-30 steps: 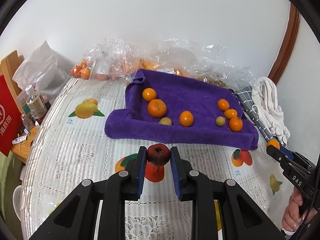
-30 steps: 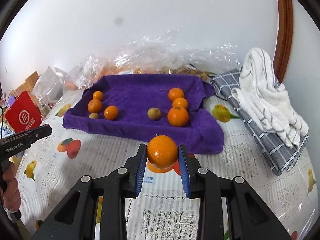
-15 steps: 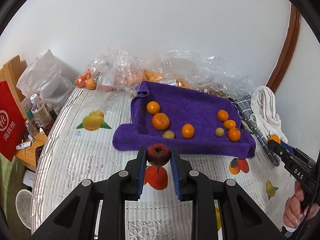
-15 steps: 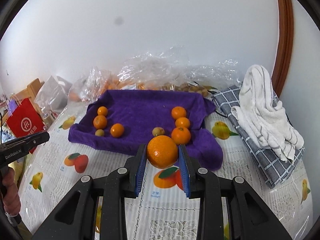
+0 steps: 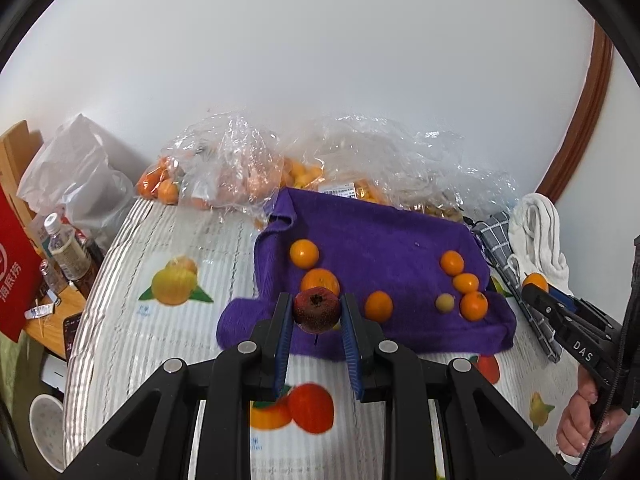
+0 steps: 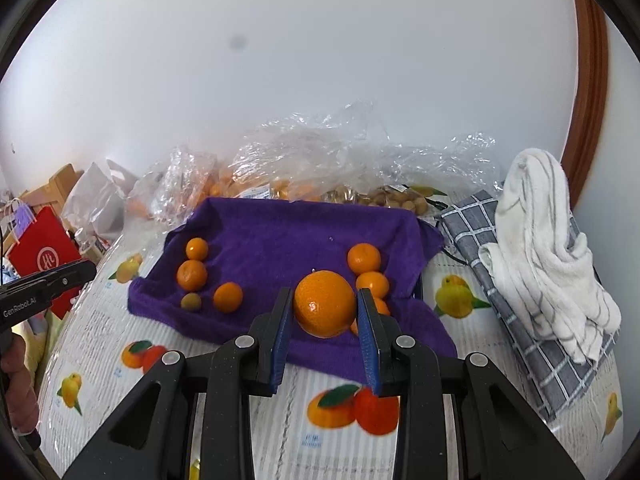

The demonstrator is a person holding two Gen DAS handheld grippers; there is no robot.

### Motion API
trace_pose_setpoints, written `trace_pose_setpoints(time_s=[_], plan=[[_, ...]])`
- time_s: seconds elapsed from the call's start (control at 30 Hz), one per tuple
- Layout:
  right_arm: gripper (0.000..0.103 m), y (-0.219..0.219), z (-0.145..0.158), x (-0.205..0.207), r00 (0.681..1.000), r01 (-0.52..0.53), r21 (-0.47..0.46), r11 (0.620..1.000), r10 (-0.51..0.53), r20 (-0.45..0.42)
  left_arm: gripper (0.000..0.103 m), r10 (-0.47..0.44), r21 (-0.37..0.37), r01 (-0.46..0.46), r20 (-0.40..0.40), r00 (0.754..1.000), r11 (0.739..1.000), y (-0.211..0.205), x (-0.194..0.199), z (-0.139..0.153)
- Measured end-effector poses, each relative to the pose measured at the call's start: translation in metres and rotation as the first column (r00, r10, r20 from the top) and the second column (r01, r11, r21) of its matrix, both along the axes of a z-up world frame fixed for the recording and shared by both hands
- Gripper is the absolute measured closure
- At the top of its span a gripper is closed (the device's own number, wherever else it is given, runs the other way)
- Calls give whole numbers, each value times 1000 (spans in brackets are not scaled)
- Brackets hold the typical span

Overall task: Organize fruits
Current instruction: 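Carry the held orange and red apple up over the purple towel, then lower both fruits onto the purple towel and open both grippers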

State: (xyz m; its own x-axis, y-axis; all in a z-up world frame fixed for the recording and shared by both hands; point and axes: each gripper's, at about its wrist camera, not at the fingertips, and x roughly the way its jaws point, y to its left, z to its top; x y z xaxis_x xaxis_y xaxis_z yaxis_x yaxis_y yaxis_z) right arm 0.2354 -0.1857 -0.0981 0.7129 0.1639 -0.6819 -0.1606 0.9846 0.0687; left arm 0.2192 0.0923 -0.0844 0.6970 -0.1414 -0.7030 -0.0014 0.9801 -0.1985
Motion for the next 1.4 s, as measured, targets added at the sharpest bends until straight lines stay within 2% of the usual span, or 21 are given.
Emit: trace_pose_setpoints(time_s=[0.3,0.43,0.63,0.9,1.13,1.4], plan=[[72,1,-30,57,998,-9,14,1000,10,-62,80,28,11,-27,-30,999,1000,13,48,-13],[72,2,-46,79,995,-14,31,999,17,-103,80,36,-8,-36,-41,998,999,21,64,-19],[72,12,-71,101,986,-45,42,998,51,-160,80,19,-10,-19,-58,998,1000,14,86,-29],[72,17,-100,114,975,-51,19,999,54,-216,80,-38,26,40,-86,996,999,-18,110,-43],[72,25,-103,115,979,-62,-25,998,56,-196,80,-81,79,90,-110,991,993,-44,129,-57],[71,28,-102,113,979,-84,-52,995,73,-192,80,-88,125,112,-183,979,986,-57,145,-80]])
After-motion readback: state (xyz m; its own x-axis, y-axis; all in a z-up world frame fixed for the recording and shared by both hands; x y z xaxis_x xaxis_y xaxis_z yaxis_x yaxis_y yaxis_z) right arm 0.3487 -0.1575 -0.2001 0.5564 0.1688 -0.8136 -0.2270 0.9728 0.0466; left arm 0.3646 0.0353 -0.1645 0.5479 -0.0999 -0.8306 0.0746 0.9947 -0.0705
